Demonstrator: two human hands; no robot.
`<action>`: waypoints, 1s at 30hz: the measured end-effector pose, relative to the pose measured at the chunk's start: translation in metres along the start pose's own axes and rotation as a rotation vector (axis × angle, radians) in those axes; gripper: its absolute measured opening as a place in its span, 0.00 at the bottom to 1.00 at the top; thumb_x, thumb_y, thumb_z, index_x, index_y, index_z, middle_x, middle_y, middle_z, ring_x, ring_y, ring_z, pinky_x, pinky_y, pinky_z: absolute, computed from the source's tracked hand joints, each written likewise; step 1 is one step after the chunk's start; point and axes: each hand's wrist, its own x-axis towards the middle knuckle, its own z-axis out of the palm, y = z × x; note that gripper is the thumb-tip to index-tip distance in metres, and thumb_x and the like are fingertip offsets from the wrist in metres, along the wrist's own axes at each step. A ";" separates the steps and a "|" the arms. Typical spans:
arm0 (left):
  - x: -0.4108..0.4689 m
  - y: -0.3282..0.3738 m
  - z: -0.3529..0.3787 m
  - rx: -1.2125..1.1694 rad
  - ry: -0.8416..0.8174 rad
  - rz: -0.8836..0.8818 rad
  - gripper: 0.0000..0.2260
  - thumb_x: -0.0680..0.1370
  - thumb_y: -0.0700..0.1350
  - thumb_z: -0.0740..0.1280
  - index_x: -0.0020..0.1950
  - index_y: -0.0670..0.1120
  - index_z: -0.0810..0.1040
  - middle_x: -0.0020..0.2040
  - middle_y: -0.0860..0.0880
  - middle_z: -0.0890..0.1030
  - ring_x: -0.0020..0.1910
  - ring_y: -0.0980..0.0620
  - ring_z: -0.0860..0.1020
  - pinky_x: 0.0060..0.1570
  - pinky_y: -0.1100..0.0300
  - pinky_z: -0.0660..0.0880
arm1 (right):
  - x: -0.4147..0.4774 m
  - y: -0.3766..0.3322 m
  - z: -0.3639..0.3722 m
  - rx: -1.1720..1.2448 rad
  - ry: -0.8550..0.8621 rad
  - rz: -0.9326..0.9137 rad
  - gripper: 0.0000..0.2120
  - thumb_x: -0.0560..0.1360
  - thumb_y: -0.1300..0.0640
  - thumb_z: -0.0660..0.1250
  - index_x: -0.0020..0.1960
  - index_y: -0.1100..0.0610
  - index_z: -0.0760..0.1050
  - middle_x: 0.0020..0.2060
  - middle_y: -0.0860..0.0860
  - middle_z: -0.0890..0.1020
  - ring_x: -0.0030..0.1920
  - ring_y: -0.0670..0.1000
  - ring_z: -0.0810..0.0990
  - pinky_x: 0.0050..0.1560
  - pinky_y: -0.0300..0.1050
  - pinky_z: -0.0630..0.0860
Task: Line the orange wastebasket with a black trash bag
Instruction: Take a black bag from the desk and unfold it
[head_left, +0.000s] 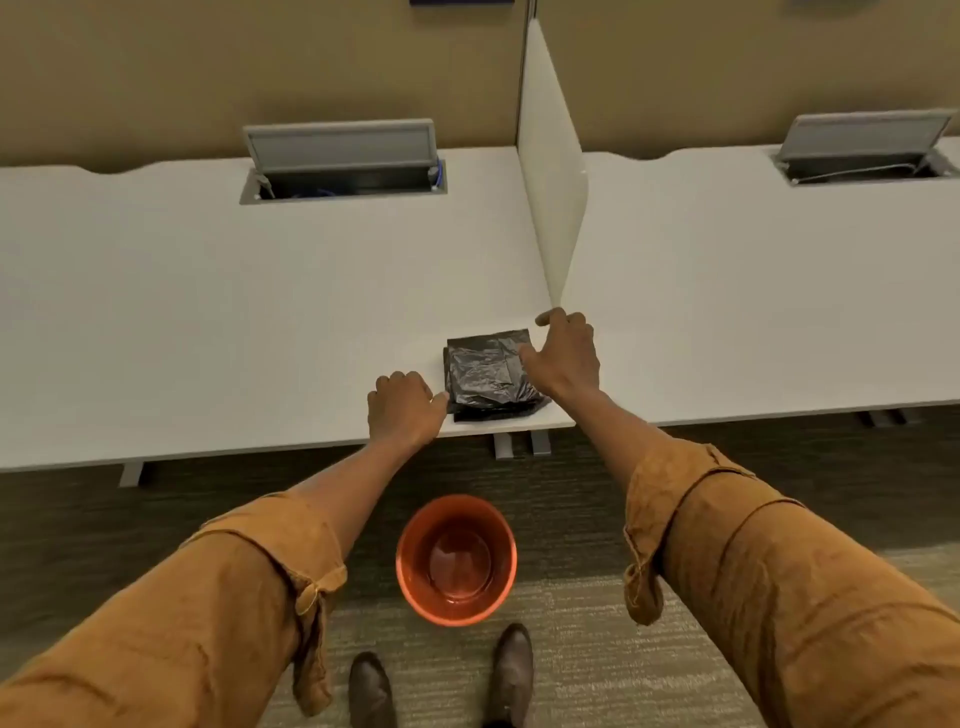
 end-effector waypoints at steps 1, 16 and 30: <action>0.005 -0.002 0.007 -0.080 -0.011 -0.051 0.18 0.81 0.60 0.69 0.52 0.46 0.86 0.55 0.46 0.87 0.60 0.42 0.82 0.62 0.45 0.80 | 0.004 0.007 0.005 0.007 -0.011 0.031 0.24 0.79 0.48 0.72 0.72 0.54 0.72 0.70 0.57 0.74 0.73 0.60 0.71 0.62 0.56 0.74; 0.035 0.020 0.052 -0.631 -0.070 -0.344 0.10 0.75 0.48 0.81 0.44 0.43 0.85 0.44 0.48 0.86 0.49 0.47 0.84 0.54 0.48 0.83 | 0.042 0.066 0.067 0.219 -0.074 0.301 0.10 0.74 0.47 0.80 0.48 0.49 0.83 0.50 0.52 0.89 0.50 0.54 0.85 0.49 0.47 0.79; -0.044 0.012 0.028 -1.396 -0.227 -0.563 0.11 0.74 0.44 0.80 0.52 0.38 0.88 0.46 0.41 0.90 0.39 0.48 0.89 0.36 0.56 0.85 | -0.046 0.046 0.034 0.868 -0.189 0.235 0.21 0.72 0.67 0.76 0.26 0.49 0.76 0.30 0.48 0.81 0.38 0.50 0.81 0.44 0.48 0.79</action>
